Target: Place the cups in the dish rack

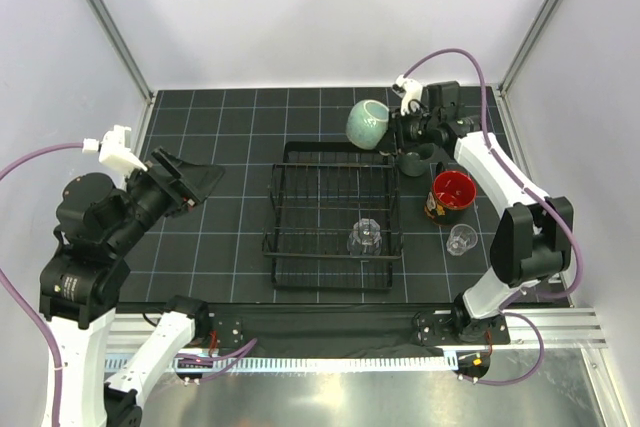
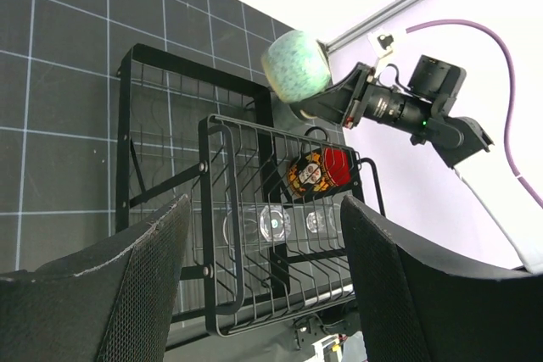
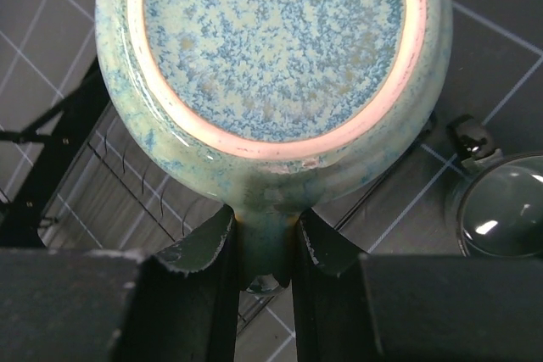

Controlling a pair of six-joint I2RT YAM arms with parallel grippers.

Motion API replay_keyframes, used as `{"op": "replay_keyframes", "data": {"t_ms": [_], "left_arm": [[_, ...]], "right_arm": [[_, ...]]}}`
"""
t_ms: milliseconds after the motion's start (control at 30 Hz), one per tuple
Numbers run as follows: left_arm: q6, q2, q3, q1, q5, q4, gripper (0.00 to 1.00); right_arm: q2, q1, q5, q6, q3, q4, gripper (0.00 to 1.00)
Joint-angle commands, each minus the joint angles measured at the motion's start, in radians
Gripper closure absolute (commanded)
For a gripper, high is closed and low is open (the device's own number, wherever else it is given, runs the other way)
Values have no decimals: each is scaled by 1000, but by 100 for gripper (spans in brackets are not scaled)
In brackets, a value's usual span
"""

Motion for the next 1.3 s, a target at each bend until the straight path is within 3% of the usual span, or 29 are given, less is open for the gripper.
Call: {"op": "replay_keyframes", "data": {"t_ms": [0,467,1000,1267], "left_arm": [[19,11,25,-4,-9,-3,30],[16,35,42,-4,-6,-18,30],[13,23,53,-4,-18,-52,30],[3,15,42,-4,-24,-63,30]], "right_arm": [[-18,10,-102,-117,62,84,96],[65,65,-47,-105,-33,134,96],[125,123,151,-165,-4,97,96],[114,183,300,-155,-68,189,96]]}}
